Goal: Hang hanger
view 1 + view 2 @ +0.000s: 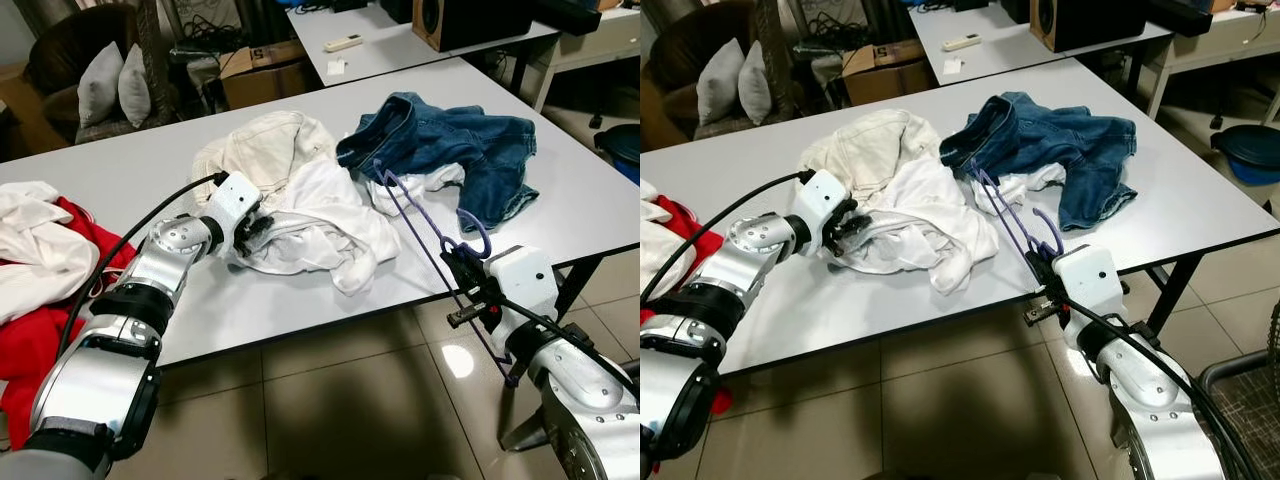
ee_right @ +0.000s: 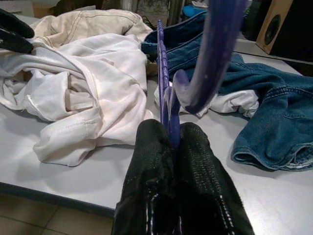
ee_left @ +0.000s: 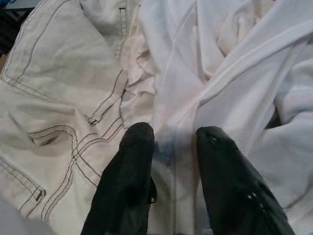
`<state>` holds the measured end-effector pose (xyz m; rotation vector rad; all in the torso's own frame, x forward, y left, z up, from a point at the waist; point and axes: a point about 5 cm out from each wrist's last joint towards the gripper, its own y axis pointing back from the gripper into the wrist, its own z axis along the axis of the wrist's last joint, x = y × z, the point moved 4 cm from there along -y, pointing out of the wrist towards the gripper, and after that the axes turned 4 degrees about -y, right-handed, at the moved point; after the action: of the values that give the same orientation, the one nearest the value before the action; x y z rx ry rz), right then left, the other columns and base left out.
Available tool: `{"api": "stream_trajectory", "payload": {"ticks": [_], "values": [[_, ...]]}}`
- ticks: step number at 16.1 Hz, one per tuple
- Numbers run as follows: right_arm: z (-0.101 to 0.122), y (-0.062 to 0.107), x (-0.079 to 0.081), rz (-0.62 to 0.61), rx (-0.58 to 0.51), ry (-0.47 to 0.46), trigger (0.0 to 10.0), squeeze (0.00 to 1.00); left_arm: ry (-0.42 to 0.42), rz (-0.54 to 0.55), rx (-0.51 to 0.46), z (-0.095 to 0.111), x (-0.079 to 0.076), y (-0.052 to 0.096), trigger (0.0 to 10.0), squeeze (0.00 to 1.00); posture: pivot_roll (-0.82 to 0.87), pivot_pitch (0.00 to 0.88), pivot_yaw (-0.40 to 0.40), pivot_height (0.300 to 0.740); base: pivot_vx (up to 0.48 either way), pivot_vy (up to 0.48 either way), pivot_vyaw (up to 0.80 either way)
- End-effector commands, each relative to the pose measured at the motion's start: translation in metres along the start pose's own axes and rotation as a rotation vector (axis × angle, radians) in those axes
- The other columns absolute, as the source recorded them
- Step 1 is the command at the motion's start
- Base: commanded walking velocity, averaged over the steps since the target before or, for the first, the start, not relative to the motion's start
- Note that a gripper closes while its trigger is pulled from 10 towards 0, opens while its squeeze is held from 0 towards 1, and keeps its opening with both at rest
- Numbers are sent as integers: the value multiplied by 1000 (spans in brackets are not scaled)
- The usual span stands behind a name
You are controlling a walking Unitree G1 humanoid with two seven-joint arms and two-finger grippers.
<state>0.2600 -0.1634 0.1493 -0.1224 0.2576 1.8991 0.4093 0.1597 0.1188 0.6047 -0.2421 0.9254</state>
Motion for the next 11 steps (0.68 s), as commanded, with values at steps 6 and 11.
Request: {"api": "stream_trajectory", "payload": {"ticks": [6,11], "values": [[3,-2,6,35,-9,4,10000,0,-21,55,27,-2,9,-1,0,0,-74,0,194,740,0,0,0],[5,-4,2,45,-9,18,10000,0,-27,62,36,-7,3,-3,0,0,-77,0,172,740,0,0,0]]}}
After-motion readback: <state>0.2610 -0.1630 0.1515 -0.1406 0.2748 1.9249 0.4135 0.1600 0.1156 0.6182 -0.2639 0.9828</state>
